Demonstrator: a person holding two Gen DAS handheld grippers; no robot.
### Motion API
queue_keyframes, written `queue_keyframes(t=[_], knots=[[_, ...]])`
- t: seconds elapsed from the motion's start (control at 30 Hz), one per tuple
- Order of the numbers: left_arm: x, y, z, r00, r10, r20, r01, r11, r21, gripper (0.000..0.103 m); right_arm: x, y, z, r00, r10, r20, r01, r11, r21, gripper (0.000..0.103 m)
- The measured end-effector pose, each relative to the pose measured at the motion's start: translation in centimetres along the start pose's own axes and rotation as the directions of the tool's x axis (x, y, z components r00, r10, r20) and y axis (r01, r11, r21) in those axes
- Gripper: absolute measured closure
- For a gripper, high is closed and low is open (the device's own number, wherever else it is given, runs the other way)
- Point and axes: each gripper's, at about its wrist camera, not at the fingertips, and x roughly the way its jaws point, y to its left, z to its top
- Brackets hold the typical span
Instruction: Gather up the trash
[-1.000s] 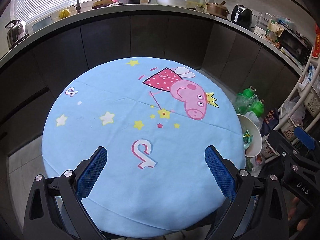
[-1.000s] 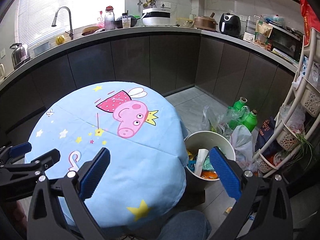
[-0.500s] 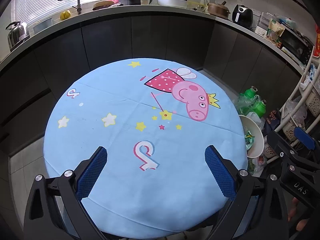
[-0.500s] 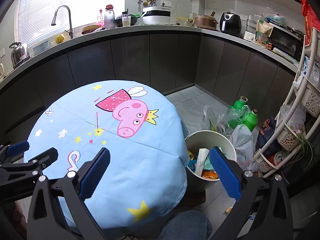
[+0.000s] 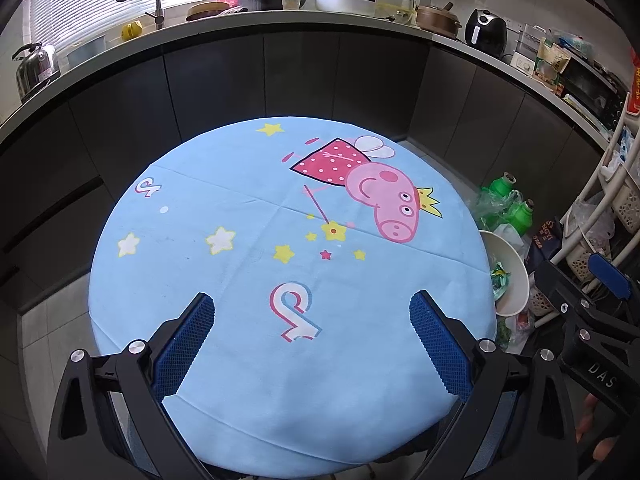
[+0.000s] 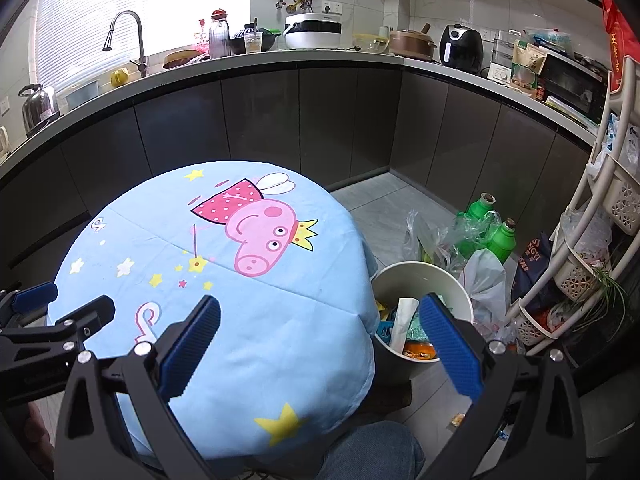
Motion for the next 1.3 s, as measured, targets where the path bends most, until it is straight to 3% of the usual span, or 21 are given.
queue_keyframes(t=[1.3], knots=[[-0.23, 0.0, 0.07, 1.0, 0.012, 0.008, -0.012, 1.0, 0.01, 0.009, 0.18, -0.18, 0.13, 1.0, 0.001, 0.0, -0.001, 1.0, 0.003, 0.003]])
